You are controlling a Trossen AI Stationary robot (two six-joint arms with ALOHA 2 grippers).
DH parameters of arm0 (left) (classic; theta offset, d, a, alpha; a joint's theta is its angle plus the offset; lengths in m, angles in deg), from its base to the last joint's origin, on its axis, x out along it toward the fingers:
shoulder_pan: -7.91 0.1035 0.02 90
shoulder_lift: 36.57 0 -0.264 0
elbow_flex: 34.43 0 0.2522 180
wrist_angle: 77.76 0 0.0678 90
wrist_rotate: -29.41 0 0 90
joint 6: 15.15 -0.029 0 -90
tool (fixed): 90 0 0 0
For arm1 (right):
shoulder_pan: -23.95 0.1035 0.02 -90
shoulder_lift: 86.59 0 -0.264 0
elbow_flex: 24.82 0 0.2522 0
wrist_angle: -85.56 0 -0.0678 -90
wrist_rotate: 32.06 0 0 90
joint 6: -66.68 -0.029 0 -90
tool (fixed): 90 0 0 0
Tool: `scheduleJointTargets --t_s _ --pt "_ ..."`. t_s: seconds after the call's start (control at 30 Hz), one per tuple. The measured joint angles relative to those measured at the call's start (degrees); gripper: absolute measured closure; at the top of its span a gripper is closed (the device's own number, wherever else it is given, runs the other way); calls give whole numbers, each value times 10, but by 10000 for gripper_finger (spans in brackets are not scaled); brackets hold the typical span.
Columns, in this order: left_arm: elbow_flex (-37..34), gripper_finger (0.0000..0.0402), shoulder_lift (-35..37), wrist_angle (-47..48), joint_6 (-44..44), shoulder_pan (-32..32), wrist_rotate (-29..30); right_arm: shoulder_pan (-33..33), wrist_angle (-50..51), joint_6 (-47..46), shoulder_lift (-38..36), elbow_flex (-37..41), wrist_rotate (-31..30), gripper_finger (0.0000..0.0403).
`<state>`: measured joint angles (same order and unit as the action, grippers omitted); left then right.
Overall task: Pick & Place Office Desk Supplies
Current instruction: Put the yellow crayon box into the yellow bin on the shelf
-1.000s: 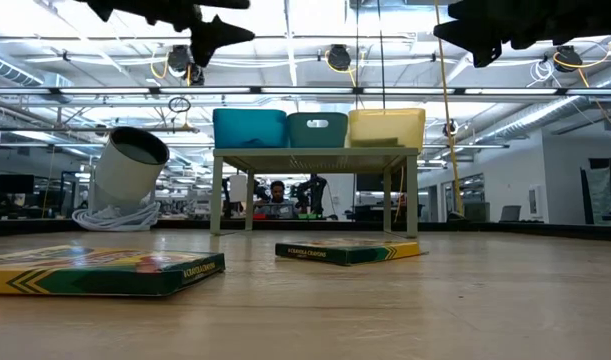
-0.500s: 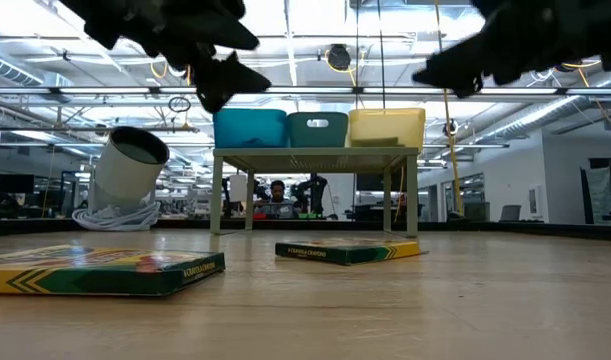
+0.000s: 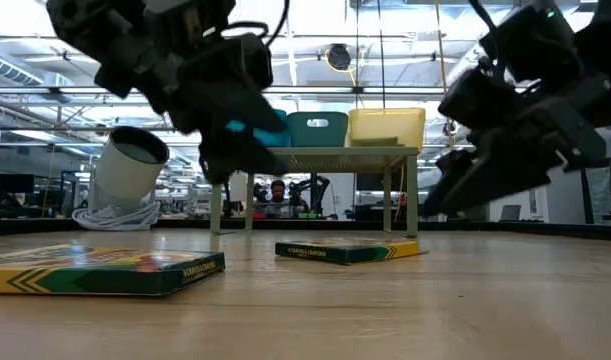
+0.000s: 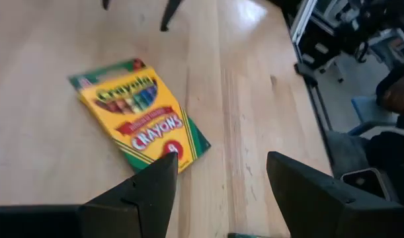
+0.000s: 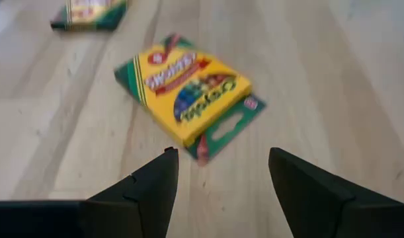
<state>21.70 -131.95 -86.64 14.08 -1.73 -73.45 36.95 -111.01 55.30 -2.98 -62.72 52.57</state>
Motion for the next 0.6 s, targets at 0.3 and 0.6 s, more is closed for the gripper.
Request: scheduleJointTargets --t_s 0.3,0.6 --pt "2 158 -108 -85 84 -39 -2 -3 -38 1 60 -2 27 181" --pt "58 158 -177 -96 130 -47 1 -3 -33 -14 63 -3 27 183"
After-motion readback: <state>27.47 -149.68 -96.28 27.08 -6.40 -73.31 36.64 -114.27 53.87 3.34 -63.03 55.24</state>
